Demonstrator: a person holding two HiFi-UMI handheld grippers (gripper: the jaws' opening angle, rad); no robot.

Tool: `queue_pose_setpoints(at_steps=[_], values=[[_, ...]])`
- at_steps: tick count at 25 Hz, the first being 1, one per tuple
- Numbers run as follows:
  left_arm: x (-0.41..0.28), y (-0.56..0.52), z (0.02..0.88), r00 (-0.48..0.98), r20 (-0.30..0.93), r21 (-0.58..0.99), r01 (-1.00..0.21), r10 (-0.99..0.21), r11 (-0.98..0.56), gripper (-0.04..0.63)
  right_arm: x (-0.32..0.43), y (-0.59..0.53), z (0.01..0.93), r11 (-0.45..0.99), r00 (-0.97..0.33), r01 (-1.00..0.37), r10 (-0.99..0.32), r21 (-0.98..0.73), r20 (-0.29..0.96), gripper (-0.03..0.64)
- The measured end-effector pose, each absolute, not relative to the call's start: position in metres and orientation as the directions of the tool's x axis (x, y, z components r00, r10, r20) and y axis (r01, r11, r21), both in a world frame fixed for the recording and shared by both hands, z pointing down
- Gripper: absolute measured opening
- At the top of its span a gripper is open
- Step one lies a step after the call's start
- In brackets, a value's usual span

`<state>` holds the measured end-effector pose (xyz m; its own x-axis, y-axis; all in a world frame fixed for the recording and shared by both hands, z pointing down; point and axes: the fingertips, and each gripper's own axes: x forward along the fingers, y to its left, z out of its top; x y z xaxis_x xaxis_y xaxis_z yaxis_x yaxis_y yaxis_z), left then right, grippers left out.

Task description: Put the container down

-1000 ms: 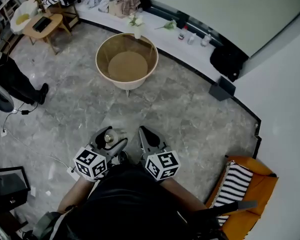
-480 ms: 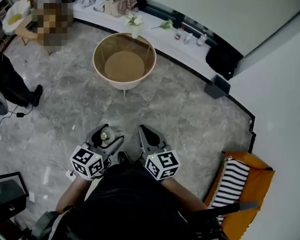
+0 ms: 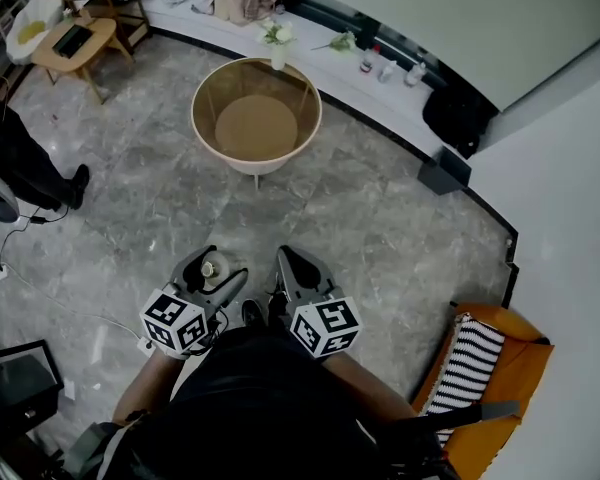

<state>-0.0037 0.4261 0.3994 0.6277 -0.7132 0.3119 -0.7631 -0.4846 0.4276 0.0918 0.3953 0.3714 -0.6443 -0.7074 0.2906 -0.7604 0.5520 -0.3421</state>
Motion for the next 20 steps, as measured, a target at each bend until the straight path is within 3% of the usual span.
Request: queue_pose_setpoints(at_steps=[20], values=[[0.033,0.296,0.398,0.557,0.361,0.394,-0.818,-0.748,-0.418,0.342,0.122,0.261,0.389,0.572,-0.711,-0.693,-0.644,-0.44,0.282,0.008]])
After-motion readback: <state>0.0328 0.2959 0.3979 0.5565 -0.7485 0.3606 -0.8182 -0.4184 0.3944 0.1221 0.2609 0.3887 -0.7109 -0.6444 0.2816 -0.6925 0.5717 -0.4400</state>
